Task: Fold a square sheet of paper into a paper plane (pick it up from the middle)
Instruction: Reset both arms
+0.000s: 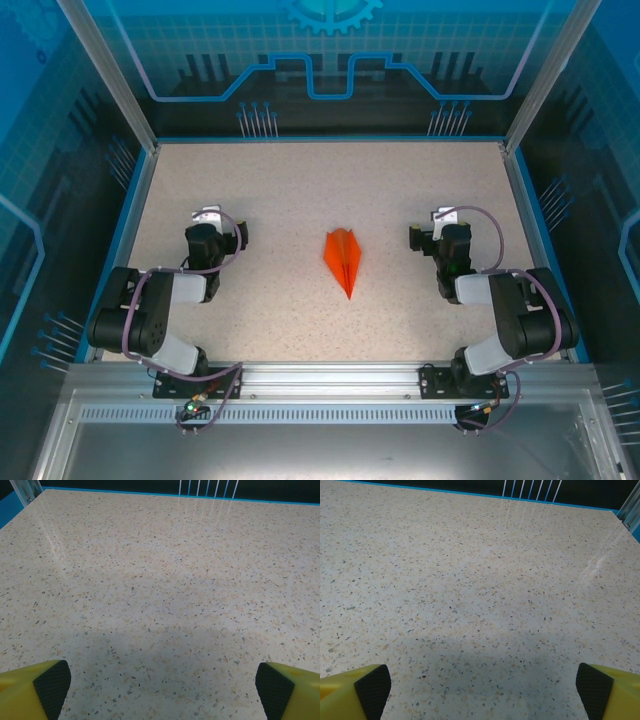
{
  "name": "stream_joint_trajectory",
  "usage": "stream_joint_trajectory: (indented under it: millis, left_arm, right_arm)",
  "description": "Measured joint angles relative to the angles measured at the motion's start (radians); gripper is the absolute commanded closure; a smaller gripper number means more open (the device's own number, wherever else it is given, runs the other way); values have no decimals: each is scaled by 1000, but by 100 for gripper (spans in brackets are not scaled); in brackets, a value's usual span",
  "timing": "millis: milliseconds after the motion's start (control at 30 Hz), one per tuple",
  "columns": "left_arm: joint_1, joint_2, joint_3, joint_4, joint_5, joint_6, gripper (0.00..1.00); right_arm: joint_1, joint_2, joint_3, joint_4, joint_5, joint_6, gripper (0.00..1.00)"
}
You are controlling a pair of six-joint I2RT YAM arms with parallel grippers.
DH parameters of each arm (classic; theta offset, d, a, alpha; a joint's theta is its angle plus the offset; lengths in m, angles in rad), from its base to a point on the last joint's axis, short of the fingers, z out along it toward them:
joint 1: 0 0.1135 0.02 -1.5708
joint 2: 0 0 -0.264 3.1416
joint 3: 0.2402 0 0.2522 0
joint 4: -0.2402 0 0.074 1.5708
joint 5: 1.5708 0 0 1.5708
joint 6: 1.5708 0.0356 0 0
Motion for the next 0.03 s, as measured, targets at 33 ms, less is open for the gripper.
stream_joint_trajectory:
  millis: [33]
  left_arm:
    - [0,0,0,0,0,0,2]
  right_arm:
    - [0,0,0,0,0,0,1]
